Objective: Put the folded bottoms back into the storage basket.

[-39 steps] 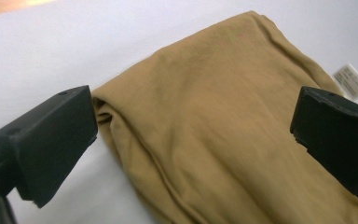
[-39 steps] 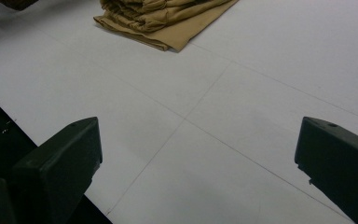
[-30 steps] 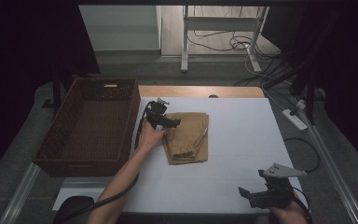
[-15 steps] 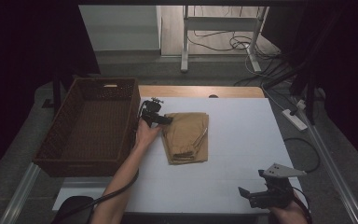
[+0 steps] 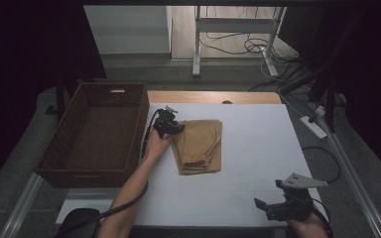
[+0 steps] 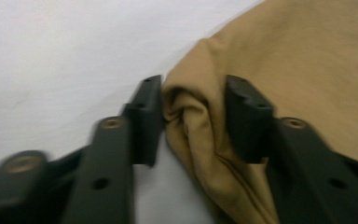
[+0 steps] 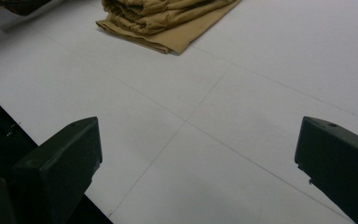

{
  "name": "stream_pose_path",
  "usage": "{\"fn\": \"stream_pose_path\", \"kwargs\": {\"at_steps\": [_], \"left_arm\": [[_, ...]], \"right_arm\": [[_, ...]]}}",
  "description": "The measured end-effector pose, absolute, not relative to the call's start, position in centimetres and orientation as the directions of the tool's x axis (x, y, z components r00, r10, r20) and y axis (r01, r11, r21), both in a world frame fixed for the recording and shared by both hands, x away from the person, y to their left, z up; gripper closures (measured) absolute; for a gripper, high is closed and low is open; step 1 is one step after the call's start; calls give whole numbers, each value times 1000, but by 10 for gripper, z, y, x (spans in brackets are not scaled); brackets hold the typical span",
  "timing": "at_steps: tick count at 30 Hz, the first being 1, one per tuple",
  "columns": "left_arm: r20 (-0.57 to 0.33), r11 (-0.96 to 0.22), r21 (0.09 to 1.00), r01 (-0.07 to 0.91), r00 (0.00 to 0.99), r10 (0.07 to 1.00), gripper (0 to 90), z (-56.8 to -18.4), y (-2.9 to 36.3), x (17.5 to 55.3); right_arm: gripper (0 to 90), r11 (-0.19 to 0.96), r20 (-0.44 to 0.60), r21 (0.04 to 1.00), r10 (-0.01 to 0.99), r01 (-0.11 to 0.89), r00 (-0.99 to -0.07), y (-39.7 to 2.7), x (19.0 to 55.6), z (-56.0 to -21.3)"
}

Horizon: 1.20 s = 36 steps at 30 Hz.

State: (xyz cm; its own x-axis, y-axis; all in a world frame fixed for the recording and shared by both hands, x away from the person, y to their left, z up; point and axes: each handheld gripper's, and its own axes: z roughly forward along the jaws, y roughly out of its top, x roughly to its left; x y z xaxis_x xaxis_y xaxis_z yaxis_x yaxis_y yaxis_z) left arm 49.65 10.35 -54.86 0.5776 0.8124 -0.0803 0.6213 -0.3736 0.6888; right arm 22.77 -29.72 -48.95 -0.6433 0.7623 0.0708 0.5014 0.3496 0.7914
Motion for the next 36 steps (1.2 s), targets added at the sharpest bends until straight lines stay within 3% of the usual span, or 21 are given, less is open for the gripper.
{"fn": "stream_pose_path", "kwargs": {"at_steps": [7, 30, 36], "left_arm": [[-105, -359, 697, 621, 584, 805, 699, -550, 106, 496], [-122, -328, 714, 619, 572, 811, 706, -553, 107, 493], [-139, -315, 716, 623, 569, 810, 705, -554, 108, 493]], "right_arm": [[15, 355, 64, 815, 731, 459, -679, -294, 229, -485], [15, 379, 63, 836, 653, 397, -755, -257, 254, -482], [15, 392, 81, 819, 644, 419, -761, -248, 265, -485]]}}
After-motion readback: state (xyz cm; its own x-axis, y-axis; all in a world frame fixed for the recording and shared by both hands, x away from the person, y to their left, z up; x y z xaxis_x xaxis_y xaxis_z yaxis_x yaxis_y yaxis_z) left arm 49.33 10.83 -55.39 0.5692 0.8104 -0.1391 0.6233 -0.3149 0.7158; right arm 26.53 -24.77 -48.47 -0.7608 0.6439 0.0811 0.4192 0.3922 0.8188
